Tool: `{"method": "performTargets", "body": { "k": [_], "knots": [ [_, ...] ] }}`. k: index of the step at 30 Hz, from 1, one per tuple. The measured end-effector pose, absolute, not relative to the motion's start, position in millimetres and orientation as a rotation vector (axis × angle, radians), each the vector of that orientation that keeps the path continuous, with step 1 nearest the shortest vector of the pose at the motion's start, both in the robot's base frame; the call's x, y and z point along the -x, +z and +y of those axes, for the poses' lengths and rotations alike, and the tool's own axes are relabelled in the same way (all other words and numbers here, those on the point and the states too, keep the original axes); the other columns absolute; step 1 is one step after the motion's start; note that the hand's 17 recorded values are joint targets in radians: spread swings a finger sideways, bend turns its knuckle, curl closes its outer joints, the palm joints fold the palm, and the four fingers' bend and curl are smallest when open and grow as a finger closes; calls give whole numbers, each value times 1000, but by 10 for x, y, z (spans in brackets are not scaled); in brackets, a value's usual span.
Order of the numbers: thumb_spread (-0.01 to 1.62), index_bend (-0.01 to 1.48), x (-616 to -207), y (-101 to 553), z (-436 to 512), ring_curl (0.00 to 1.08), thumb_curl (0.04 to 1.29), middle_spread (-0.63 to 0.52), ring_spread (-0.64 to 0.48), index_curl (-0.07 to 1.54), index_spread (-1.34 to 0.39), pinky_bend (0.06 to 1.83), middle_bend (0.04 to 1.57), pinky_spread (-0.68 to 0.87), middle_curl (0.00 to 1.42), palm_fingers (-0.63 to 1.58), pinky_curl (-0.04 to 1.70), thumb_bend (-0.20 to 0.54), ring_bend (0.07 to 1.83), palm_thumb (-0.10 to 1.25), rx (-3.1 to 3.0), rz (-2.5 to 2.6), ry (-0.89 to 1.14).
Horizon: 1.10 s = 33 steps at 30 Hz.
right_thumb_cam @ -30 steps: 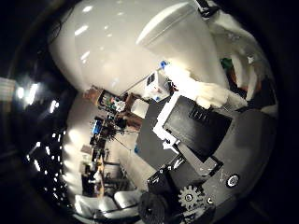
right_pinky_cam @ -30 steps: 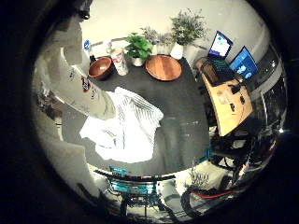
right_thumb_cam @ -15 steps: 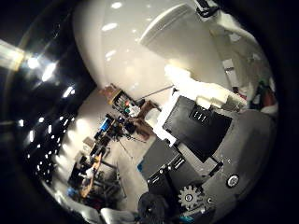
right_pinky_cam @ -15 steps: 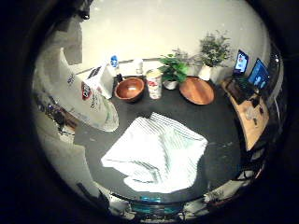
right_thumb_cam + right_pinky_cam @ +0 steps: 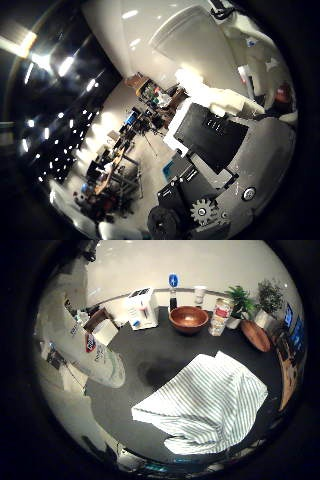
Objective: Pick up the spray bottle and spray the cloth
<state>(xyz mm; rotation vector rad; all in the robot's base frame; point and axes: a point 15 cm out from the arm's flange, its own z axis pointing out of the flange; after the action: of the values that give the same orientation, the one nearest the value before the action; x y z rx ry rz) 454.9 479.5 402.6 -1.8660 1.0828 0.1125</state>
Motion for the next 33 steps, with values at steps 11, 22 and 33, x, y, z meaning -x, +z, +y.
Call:
{"method": "performTargets", "body": {
  "k": [11, 22, 33],
  "knots": [
    [869, 1136, -3959, 3796, 5588, 576, 1008, -193, -224, 650, -290, 1262, 1328, -356, 675, 1240, 577, -12, 1410, 903, 1954, 962, 187],
    [876, 1132, -4170, 3361, 5572, 576, 999, -193, -223, 651, -292, 1260, 1329, -368, 675, 1239, 571, -17, 1413, 884, 1976, 1016, 149],
    [995, 533, -4334, 3312, 5254, 429, 740, -326, -370, 507, -537, 1151, 854, -565, 477, 832, 459, -33, 1193, 572, 1974, 1059, 120]
  ]
}}
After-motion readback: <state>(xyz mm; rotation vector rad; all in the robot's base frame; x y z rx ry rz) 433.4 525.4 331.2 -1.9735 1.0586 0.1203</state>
